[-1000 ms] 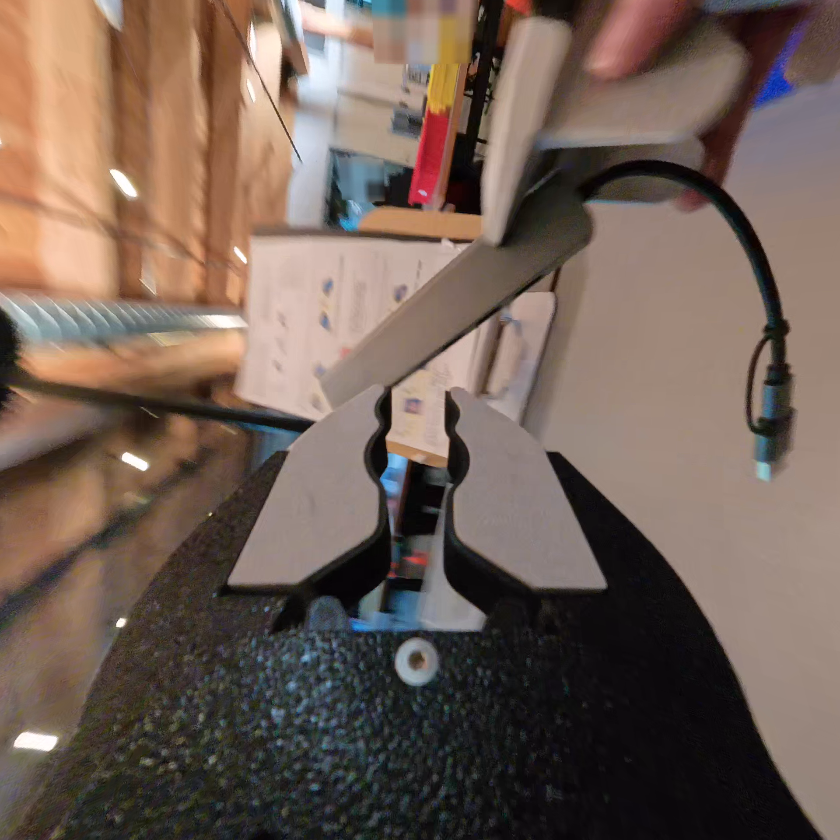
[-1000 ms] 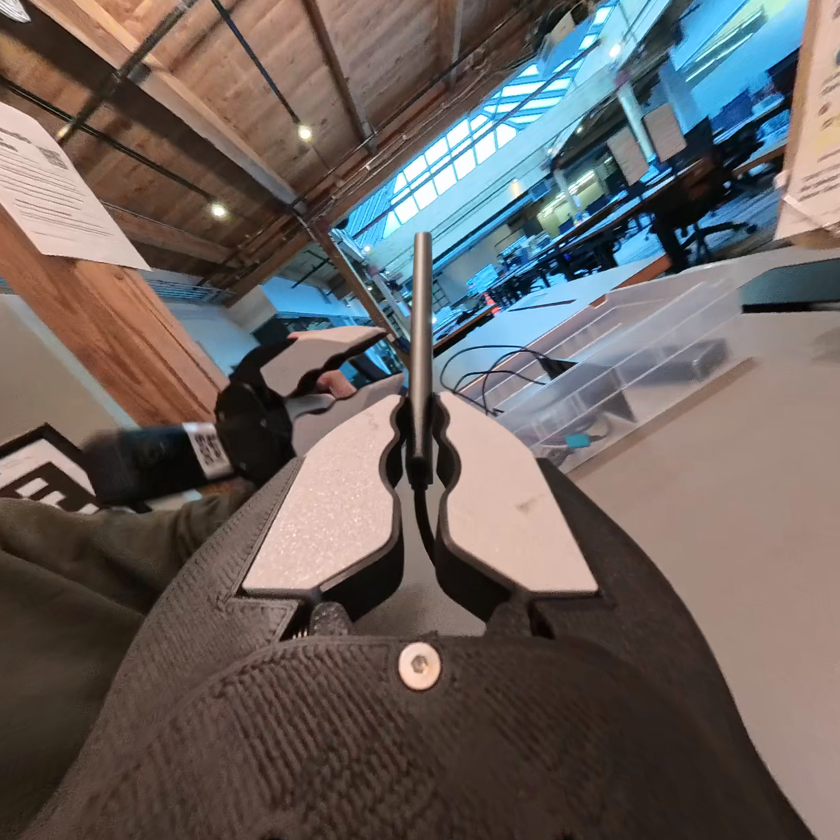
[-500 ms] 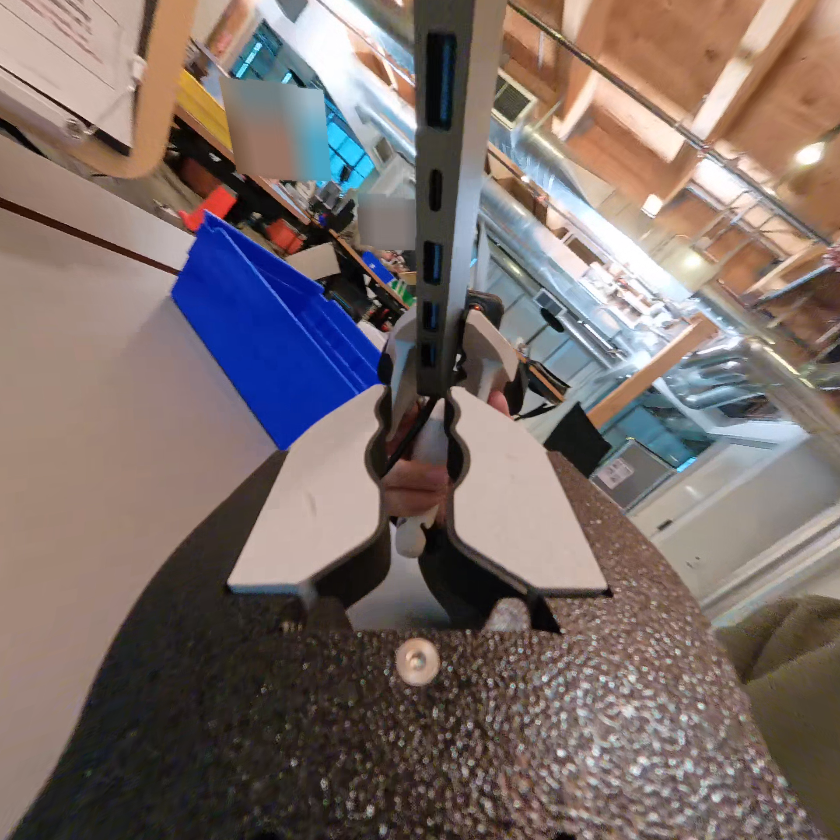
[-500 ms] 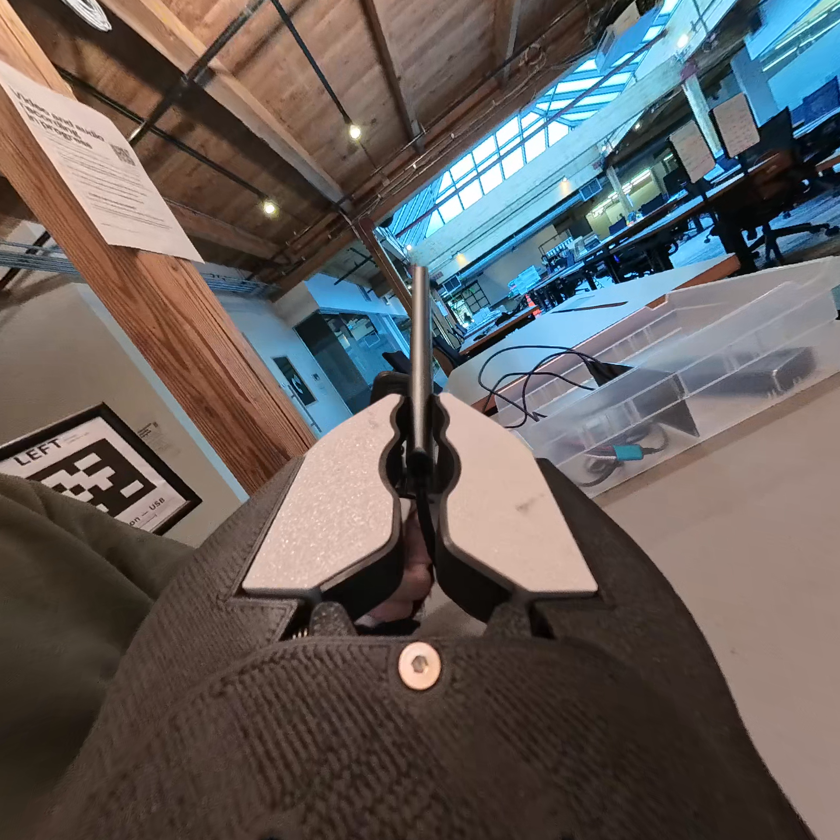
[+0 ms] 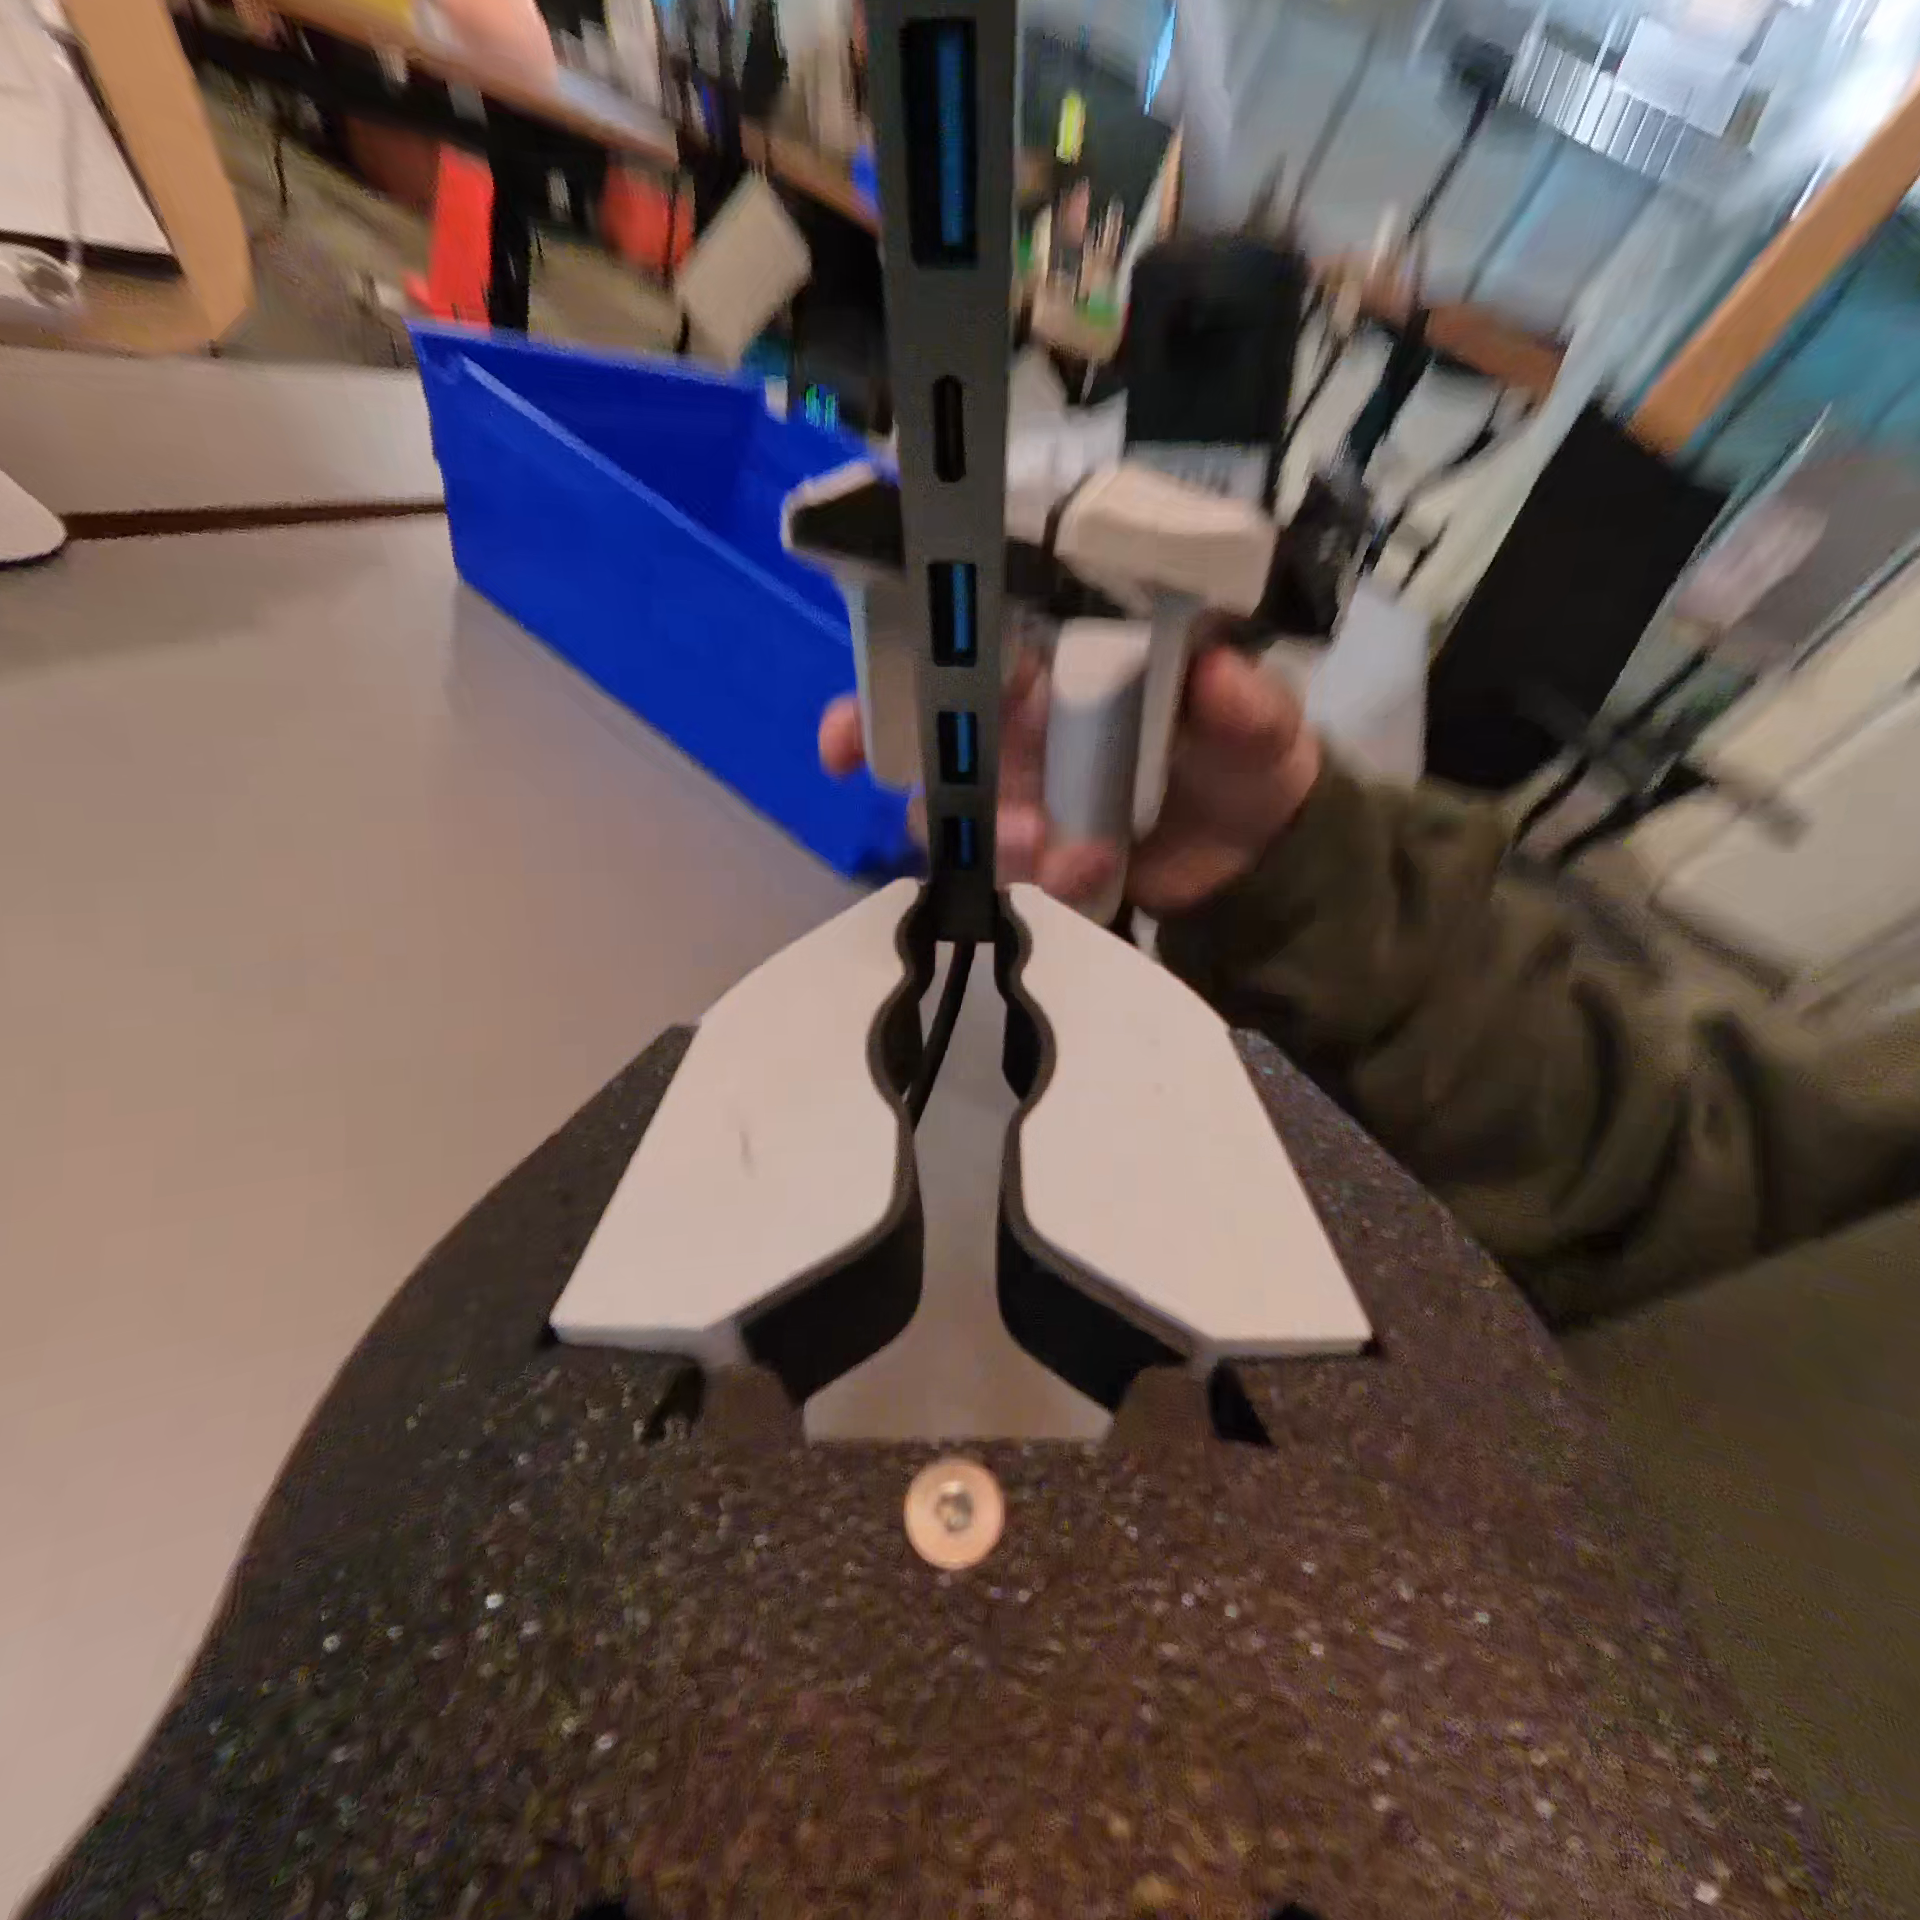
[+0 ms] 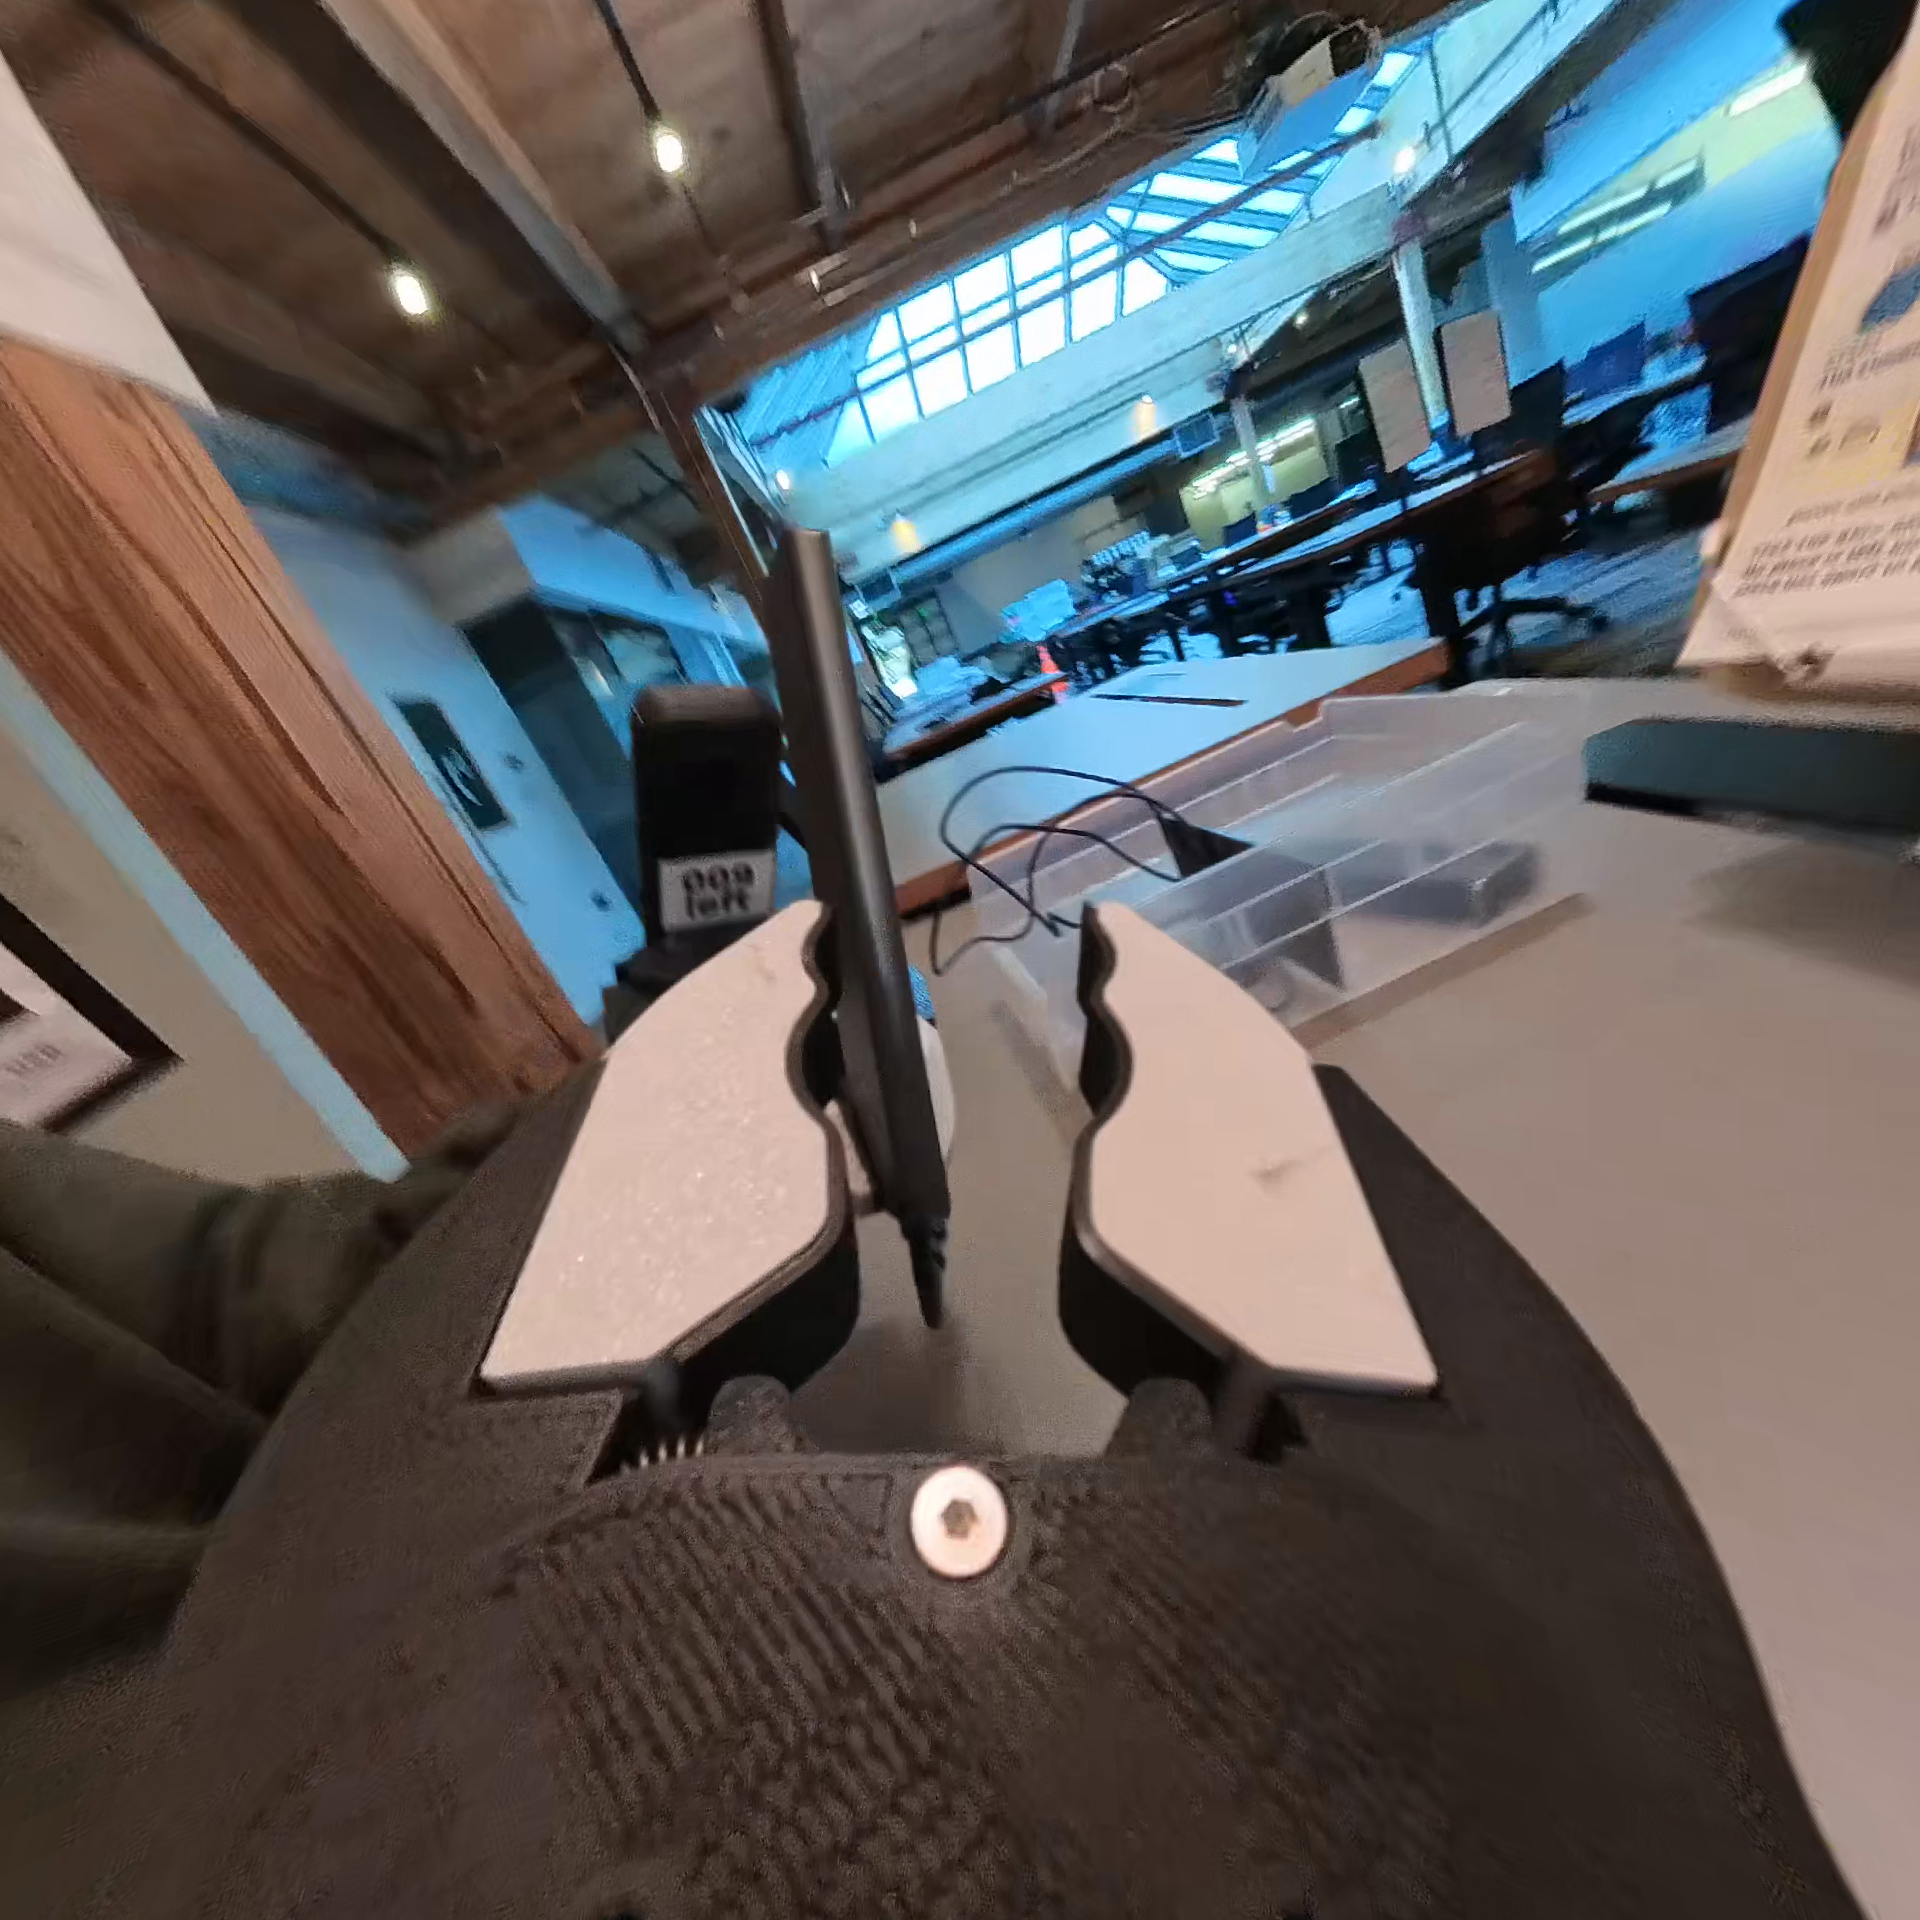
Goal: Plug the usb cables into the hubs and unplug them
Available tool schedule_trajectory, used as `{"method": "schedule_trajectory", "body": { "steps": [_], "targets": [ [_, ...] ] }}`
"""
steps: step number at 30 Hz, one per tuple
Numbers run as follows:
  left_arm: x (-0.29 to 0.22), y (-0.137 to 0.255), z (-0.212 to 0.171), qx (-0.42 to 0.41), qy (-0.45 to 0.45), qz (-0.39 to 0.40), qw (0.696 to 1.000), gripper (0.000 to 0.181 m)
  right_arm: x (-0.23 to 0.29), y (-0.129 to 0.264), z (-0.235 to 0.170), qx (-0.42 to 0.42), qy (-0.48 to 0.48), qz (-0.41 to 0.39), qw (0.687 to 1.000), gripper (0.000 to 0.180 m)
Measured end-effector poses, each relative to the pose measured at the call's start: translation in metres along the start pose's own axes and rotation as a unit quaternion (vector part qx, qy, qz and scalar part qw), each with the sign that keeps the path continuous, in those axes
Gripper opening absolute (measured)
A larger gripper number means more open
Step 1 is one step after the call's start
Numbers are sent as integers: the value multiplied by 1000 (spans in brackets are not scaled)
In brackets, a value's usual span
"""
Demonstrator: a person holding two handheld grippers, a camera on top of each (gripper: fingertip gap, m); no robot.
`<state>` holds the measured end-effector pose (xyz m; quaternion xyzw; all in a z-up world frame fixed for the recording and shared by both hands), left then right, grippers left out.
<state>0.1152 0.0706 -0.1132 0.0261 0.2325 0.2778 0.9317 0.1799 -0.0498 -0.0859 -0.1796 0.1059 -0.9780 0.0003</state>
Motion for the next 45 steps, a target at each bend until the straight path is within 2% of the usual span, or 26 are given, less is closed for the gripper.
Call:
{"method": "schedule_trajectory", "body": {
  "steps": [4, 5, 6, 7, 8, 13, 15, 16, 18, 20, 23, 25, 27, 29, 30, 33, 35, 36, 37, 39, 41, 43, 45],
  "targets": [
    [-3, 2, -10, 188, -104, 6, 977, 9, 16, 2, 7, 18, 62, 16, 998, 55],
    [-3, 2, -13, 222, -114, 6, 968, 9, 19, 2, 7, 26, 68, 26, 997, 51],
    [-3, 2, -14, 247, -120, 2, 962, 10, 21, 3, 5, 41, 78, 42, 995, 29],
    [-2, 2, -16, 265, -123, -1, 956, 10, 24, 3, 4, 53, 91, 65, 992, 16],
    [0, 2, -16, 269, -128, 0, 954, 10, 24, 3, 4, 53, 99, 65, 992, 15],
    [0, 4, -9, 207, -152, 0, 966, 12, 20, 5, 12, -9, 90, 59, 994, 11],
    [0, 6, -3, 154, -186, 47, 969, 13, 16, 7, 19, -52, 73, 33, 995, 11],
    [0, 7, -1, 130, -204, 75, 967, 19, 14, 10, 23, -80, 61, 17, 995, 11],
    [-4, 10, 3, 81, -235, 146, 958, 47, 9, 16, 29, -142, 29, -10, 989, 11],
    [-14, 10, 3, 34, -270, 195, 942, 57, 6, 19, 32, -181, -2, -24, 983, 11],
    [-29, 3, -2, -25, -340, 265, 902, 55, 7, 16, 32, -213, -45, -20, 976, 11],
    [-31, -1, -4, -40, -394, 327, 858, 53, 10, 13, 31, -229, -63, -16, 971, 10],
    [-31, -4, -6, -47, -418, 361, 832, 52, 14, 8, 29, -227, -73, -3, 971, 11],
    [-31, -8, -6, -53, -420, 353, 834, 48, 19, 3, 26, -214, -60, 5, 975, 11],
    [-31, -7, -5, -59, -419, 355, 834, 35, 20, 1, 25, -209, -56, 5, 976, 11],
    [-27, -2, -2, -51, -422, 358, 831, 33, 18, 0, 24, -202, -65, 12, 977, 11],
    [-21, 2, -3, -36, -444, 375, 813, 32, 15, 0, 22, -177, -65, 1, 982, 12],
    [-18, 5, -2, -30, -463, 391, 795, 32, 13, 2, 22, -169, -63, -14, 983, 16],
    [-15, 9, 0, -26, -490, 413, 767, 33, 11, 4, 23, -164, -60, -35, 984, 28],
    [-10, 17, 4, -8, -559, 450, 696, 32, 8, 8, 26, -125, -54, -72, 988, 50],
    [-6, 23, 7, 7, -637, 472, 609, 32, 11, 9, 27, -62, -55, -69, 994, 62],
    [-4, 26, 8, 24, -713, 472, 517, 32, 17, 11, 25, -7, -87, -36, 995, 63],
    [-2, 28, 10, 28, -770, 458, 443, 32, 18, 13, 23, 10, -133, -3, 991, 60]
  ]
}}
Point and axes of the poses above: each gripper's, where its closed fingertips meet, y back along the fingers, z out of its top, x = y × z across the jaws, the point moved 7 cm from there along y, back along the fingers, and after that the axes turned 3 degrees about y, right-handed, at the moved point
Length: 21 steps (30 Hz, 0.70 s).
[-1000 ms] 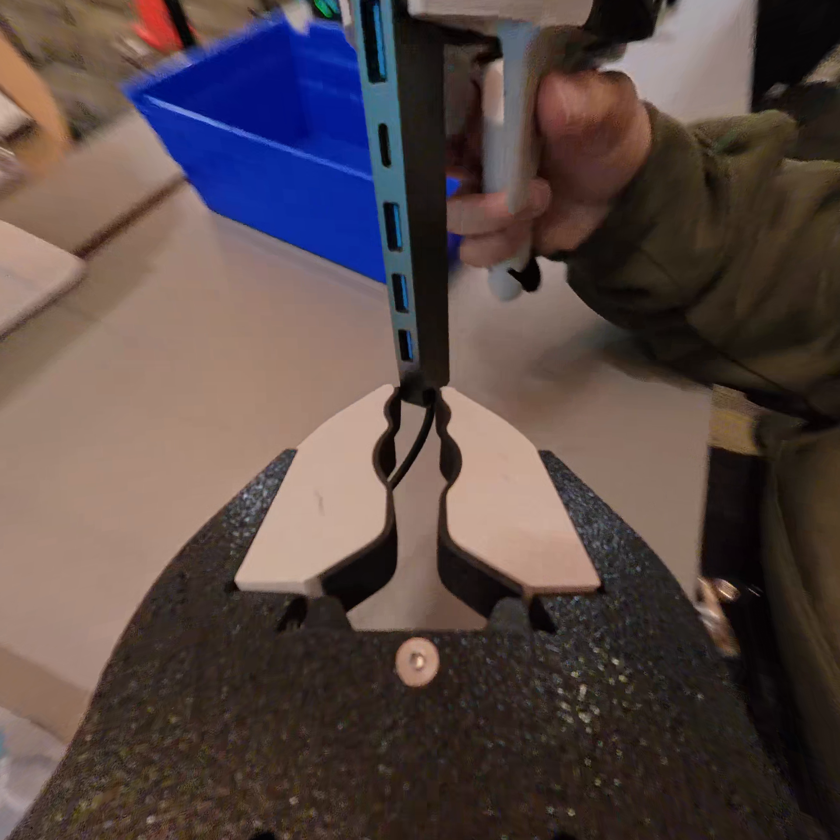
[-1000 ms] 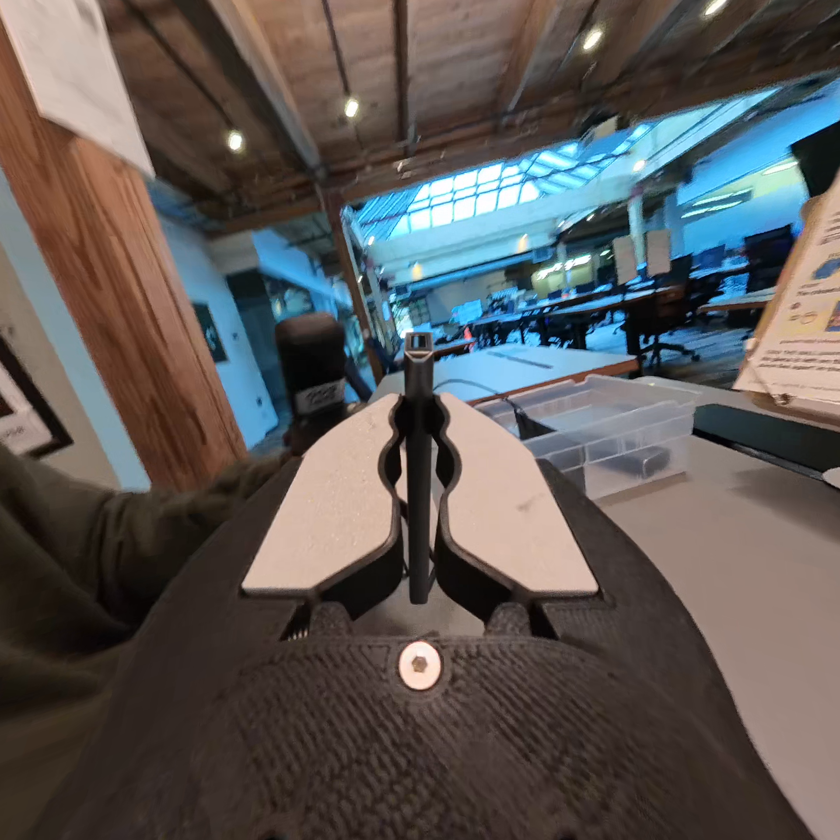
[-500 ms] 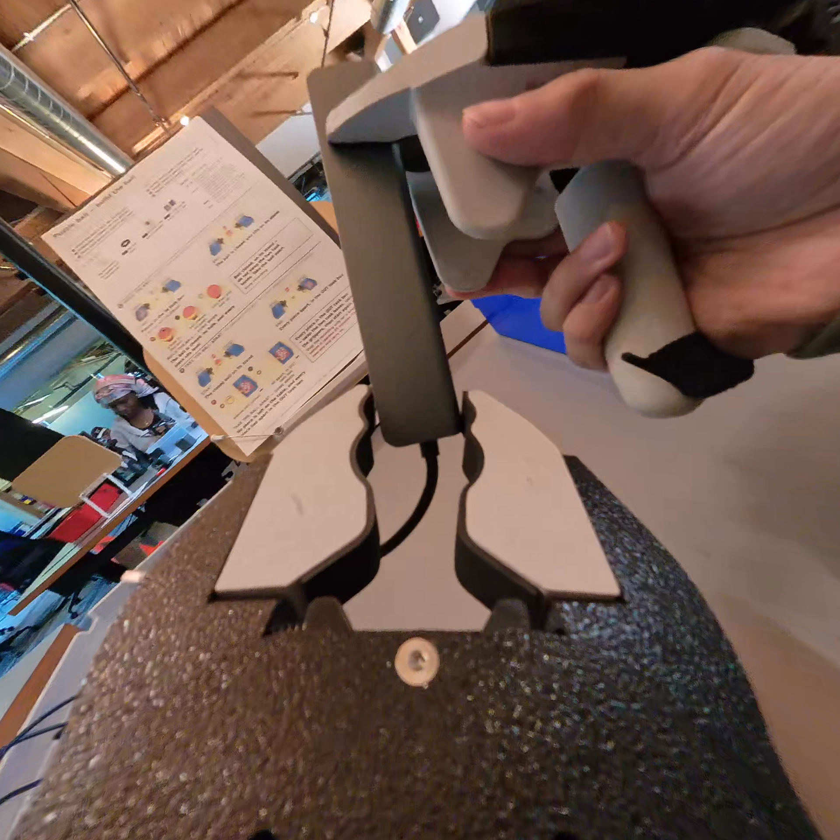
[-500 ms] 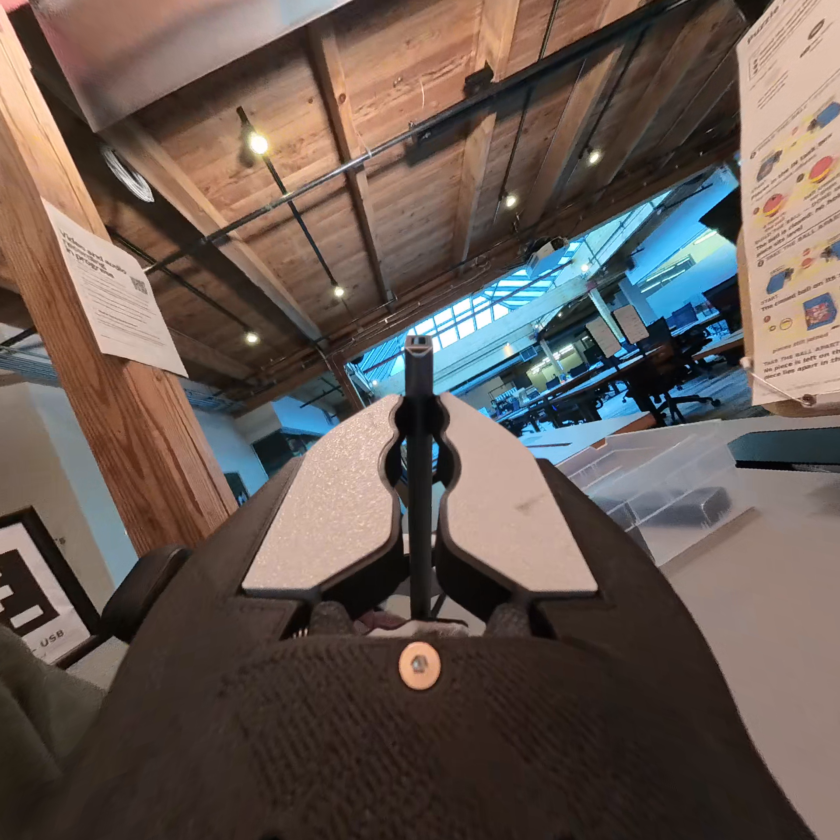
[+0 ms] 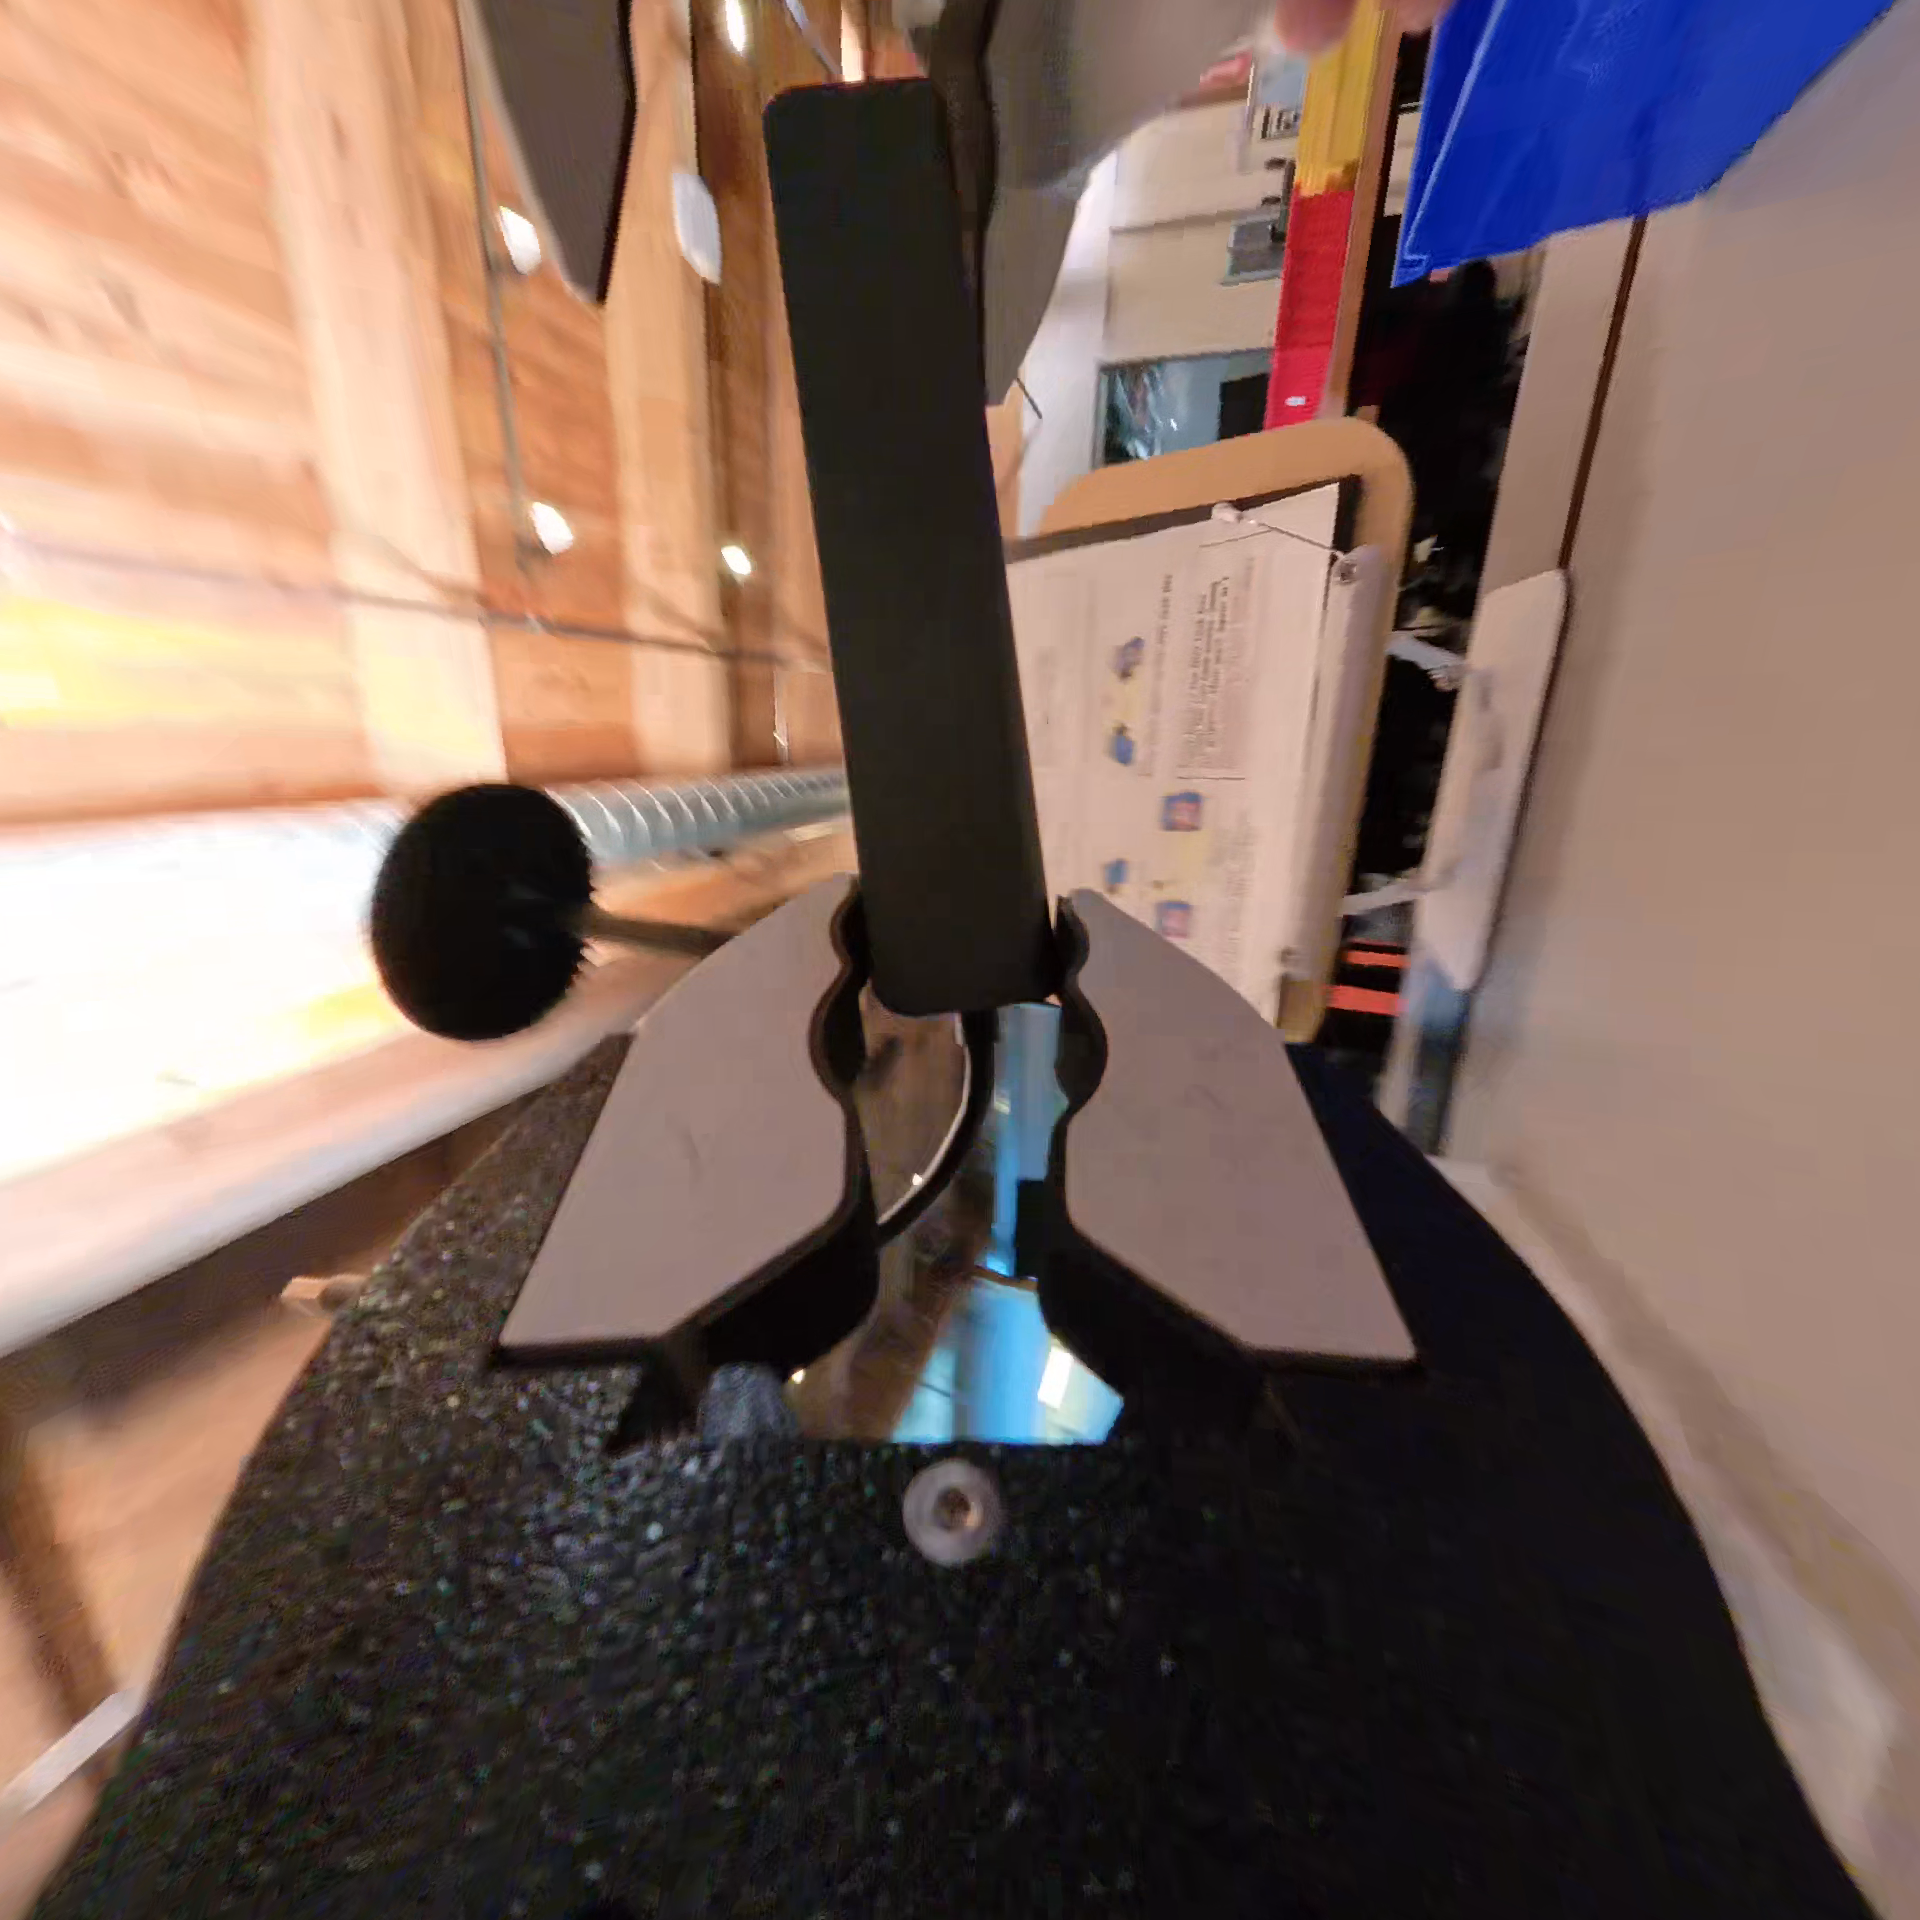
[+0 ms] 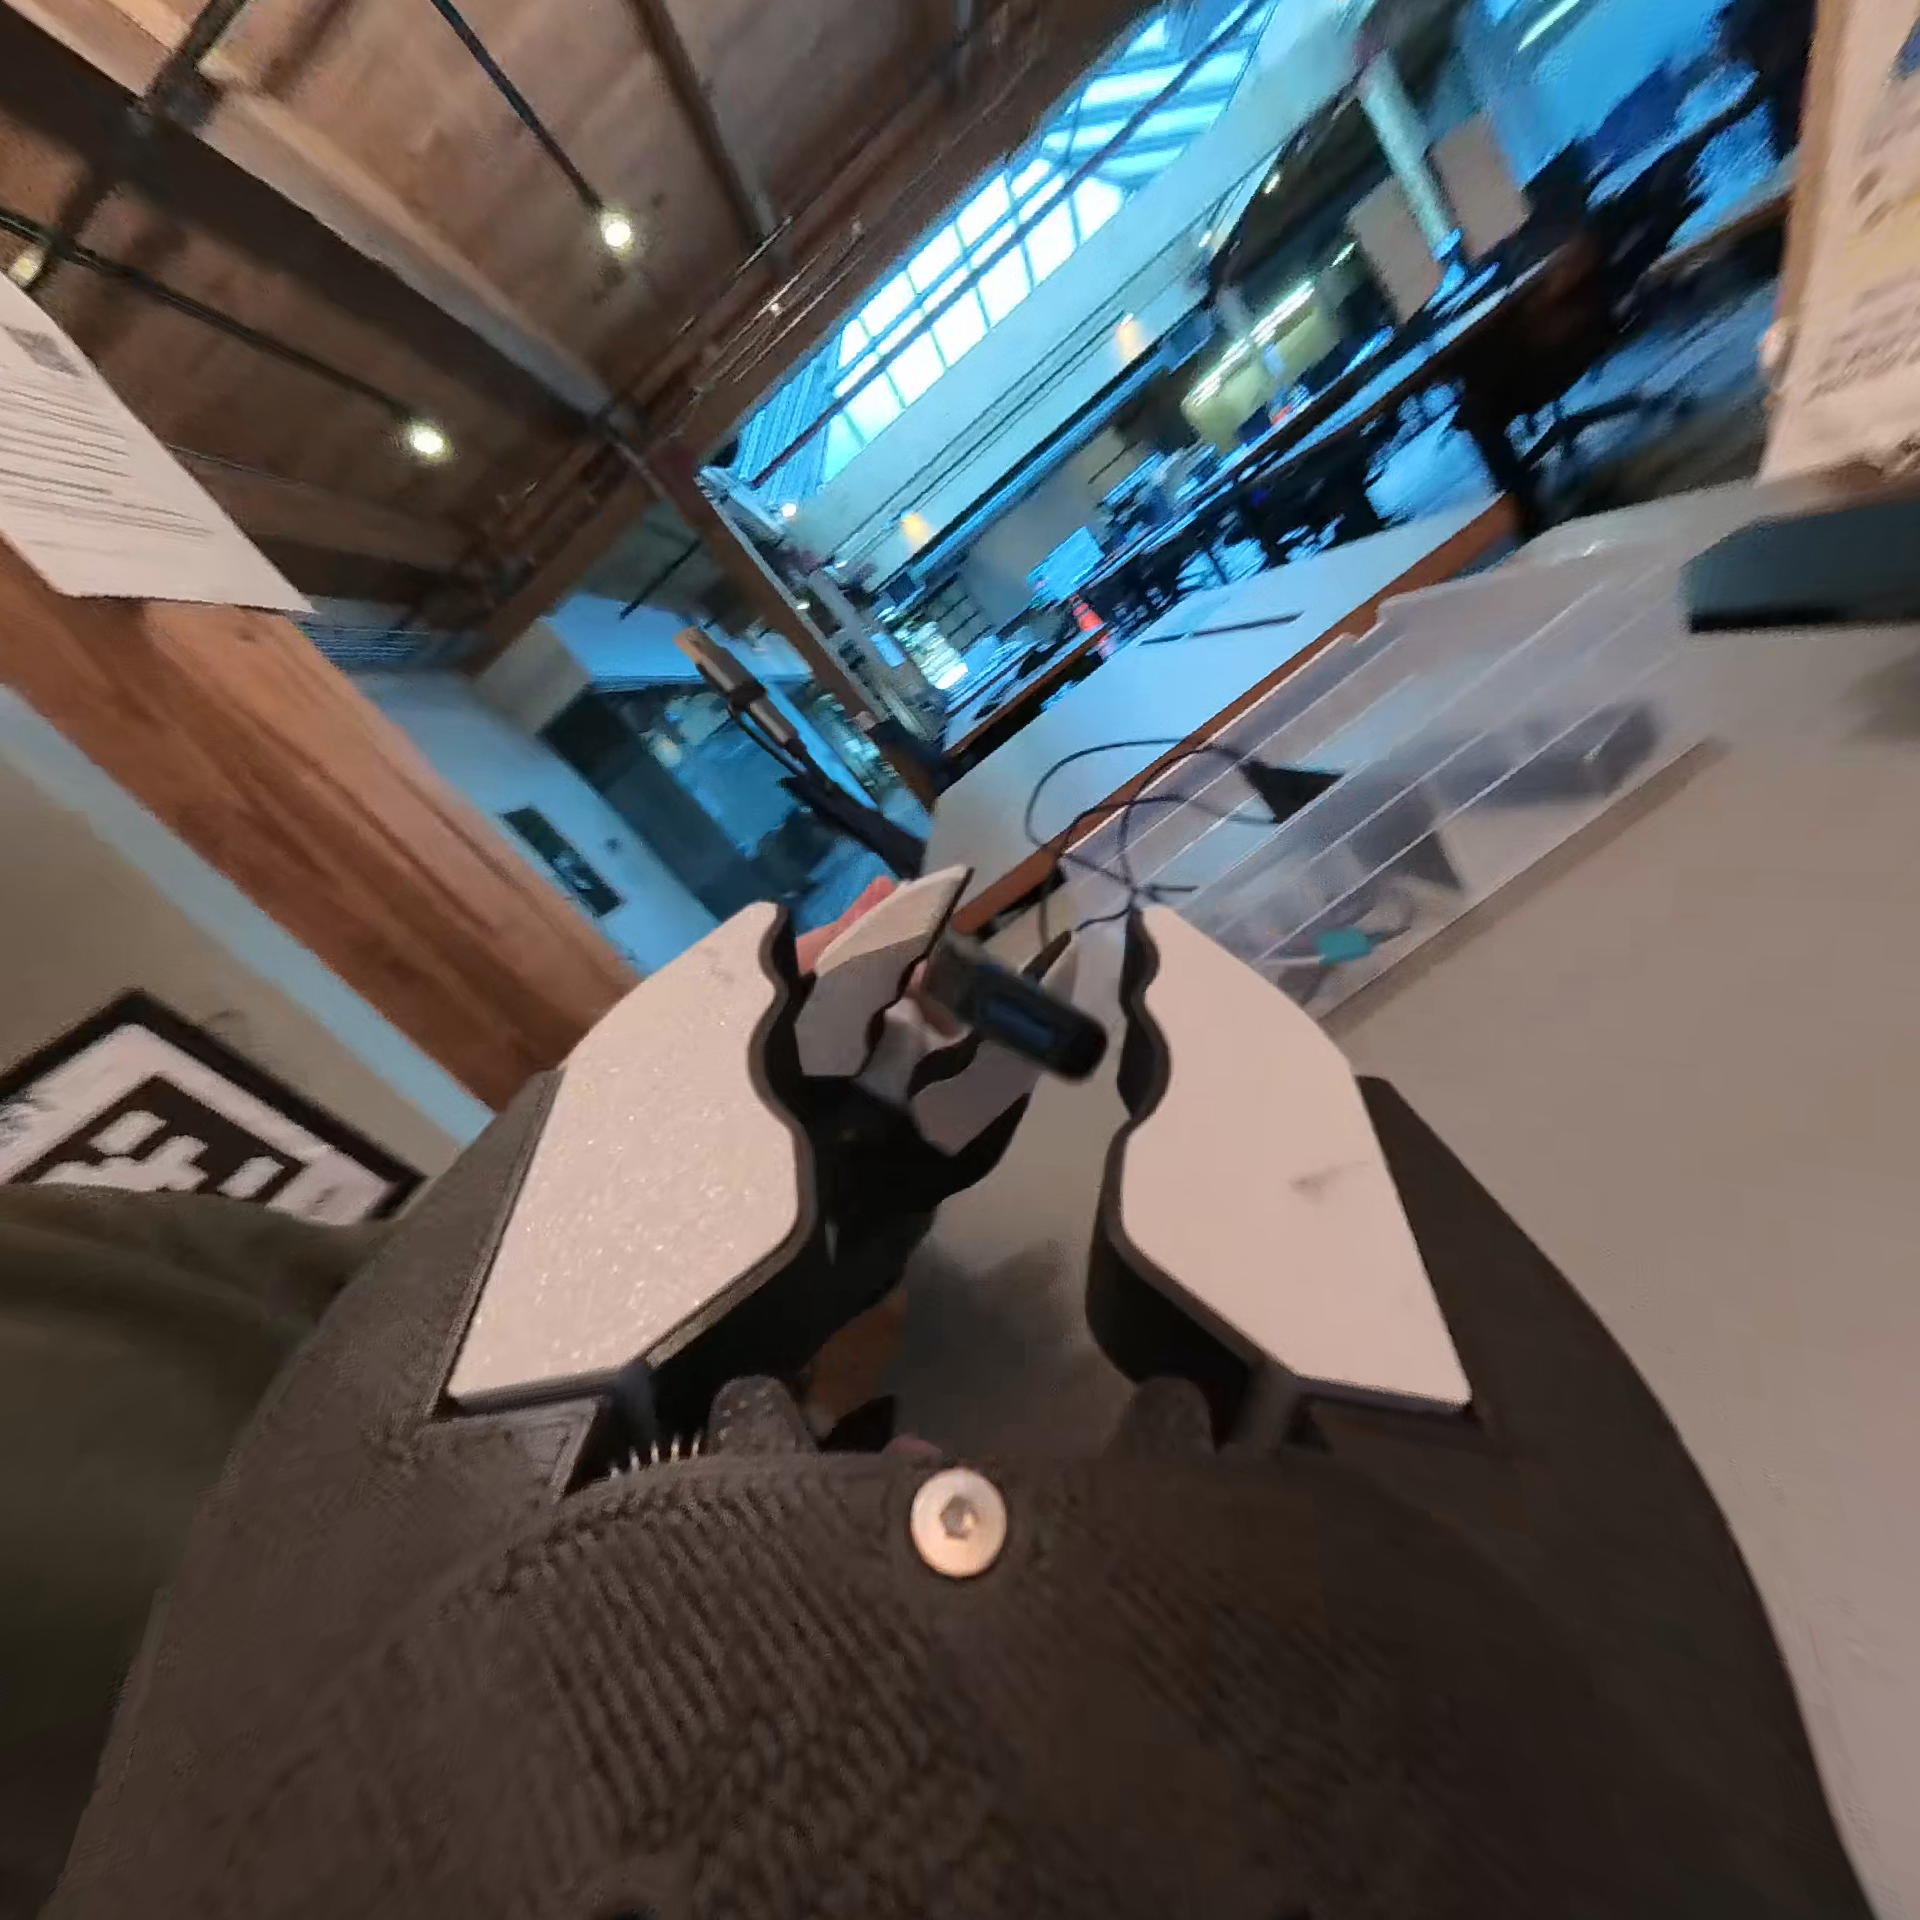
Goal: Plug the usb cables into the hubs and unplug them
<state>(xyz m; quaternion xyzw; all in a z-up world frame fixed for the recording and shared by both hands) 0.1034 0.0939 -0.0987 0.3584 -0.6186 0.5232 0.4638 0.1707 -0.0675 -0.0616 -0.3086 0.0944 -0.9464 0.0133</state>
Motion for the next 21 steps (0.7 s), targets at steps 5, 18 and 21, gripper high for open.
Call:
{"method": "schedule_trajectory", "body": {
  "steps": [5, 18, 21],
  "targets": [
    [9, 0, -7, -55, -113, 40, 991, 31, -11, -6, -22, 72, -62, 63, 993, 41],
    [8, -3, -28, 0, -146, 56, 988, 30, -18, -35, -54, 110, -114, 120, 980, 31],
    [15, -7, -30, 24, -152, 74, 985, 30, -24, -38, -50, 53, -171, 119, 977, 44]
  ]
}}
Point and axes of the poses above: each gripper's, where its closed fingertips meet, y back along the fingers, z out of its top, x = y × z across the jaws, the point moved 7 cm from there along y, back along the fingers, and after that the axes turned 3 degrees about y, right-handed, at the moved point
